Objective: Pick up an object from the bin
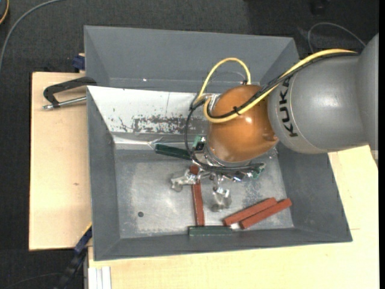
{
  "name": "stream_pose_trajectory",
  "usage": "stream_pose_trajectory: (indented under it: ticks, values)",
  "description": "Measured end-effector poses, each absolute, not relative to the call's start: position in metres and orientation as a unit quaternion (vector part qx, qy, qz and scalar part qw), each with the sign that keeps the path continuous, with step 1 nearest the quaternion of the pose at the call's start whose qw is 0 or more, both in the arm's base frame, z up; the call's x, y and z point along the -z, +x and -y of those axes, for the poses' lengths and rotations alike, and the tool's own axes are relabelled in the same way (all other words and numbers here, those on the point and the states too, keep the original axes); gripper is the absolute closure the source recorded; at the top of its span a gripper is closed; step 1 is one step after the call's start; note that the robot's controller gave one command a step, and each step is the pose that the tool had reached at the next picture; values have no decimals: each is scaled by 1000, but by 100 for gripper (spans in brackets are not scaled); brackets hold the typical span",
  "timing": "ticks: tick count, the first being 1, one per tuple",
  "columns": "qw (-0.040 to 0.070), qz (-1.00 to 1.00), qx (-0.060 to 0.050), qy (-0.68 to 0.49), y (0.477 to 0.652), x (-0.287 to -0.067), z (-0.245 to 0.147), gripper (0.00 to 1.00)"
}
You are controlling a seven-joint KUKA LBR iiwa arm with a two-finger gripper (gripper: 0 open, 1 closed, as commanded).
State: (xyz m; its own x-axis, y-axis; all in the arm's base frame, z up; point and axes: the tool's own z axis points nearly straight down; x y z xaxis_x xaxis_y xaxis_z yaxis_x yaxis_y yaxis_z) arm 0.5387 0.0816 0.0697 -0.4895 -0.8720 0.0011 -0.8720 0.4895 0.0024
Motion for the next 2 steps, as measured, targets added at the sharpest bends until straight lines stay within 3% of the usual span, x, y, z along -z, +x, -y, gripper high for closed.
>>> stream_pose_trajectory:
  ticks: [1,2]
  values:
    - [0,863,1,505,539,-71,-82,100]
    - [-3,847,0,532,549,-214,-73,100]
